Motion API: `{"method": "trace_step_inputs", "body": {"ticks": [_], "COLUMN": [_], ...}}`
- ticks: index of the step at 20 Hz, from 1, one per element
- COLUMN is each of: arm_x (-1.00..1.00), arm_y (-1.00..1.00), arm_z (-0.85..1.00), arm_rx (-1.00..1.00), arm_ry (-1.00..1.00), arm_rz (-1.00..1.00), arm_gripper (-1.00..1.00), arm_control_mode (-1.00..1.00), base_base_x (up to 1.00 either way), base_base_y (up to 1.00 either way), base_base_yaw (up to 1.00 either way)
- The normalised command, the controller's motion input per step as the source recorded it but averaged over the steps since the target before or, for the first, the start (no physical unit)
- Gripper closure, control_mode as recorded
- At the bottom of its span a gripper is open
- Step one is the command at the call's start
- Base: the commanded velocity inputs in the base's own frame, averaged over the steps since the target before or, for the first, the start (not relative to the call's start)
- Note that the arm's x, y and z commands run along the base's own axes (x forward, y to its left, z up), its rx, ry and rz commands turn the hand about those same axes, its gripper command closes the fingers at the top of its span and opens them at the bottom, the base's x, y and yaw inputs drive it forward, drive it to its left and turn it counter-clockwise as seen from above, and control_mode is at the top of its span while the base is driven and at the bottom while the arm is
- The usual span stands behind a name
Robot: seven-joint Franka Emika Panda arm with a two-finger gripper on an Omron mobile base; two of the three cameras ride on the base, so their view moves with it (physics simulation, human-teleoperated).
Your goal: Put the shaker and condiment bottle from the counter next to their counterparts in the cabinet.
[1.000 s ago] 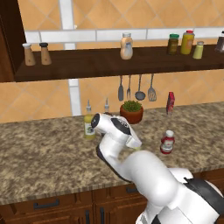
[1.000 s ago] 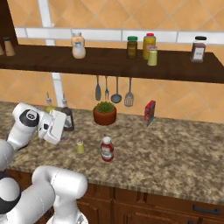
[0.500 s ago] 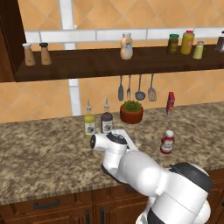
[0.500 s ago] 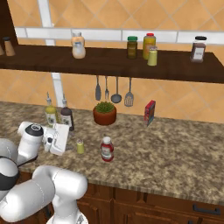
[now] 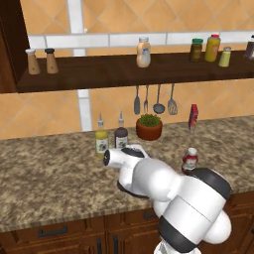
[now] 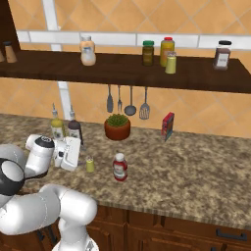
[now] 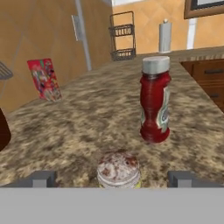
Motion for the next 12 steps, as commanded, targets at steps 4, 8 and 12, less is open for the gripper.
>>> {"method": "trace_step_inputs", "body": {"ticks": [4, 8, 12], "arm_x": [0.16, 0.08, 0.03], "arm_y": [0.00, 0.00, -0.01], "arm_z": [-0.22, -0.23, -0.26], "arm_rx": [0.00, 0.00, 0.00], "arm_ry": [0.00, 0.00, 0.00], "arm_rz": [0.00, 0.00, 0.00], "arm_gripper": [-1.00, -1.00, -1.00], "arm_control_mode": [-1.00, -1.00, -1.00], "base_base_x": [0.00, 0.00, 0.00], "base_base_y": [0.00, 0.00, 0.00], "base_base_yaw": [0.00, 0.00, 0.00]}}
